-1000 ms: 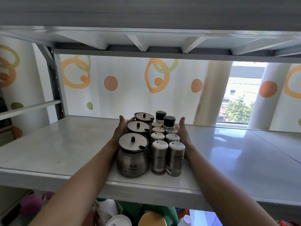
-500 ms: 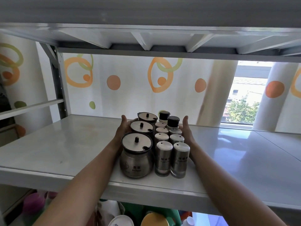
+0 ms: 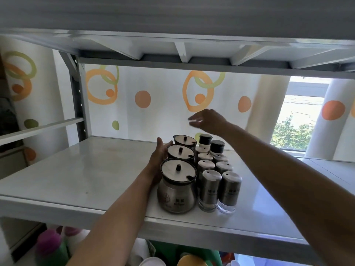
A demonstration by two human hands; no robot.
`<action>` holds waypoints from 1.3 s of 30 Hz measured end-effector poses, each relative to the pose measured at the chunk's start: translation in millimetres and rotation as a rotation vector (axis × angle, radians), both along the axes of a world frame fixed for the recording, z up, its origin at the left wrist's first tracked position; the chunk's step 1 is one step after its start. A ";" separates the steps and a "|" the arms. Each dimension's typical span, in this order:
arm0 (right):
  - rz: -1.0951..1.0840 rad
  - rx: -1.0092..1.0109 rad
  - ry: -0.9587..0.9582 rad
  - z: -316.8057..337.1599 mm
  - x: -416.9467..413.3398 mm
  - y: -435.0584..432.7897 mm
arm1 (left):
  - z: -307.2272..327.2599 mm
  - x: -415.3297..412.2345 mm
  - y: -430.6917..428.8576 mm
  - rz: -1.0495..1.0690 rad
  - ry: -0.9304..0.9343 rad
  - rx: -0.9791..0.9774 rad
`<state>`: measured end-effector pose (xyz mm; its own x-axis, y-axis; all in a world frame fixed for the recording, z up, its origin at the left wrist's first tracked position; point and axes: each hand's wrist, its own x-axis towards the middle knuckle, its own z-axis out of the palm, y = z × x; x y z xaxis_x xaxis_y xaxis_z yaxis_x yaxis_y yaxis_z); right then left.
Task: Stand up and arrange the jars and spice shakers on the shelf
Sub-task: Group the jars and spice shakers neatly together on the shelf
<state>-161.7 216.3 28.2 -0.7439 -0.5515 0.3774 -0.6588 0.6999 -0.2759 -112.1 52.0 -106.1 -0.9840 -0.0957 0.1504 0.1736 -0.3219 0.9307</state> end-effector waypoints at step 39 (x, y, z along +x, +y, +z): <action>0.208 0.118 -0.149 -5.4 57.8 -19.4 | -7.7 8.7 -15.5 0.218 -0.011 -0.062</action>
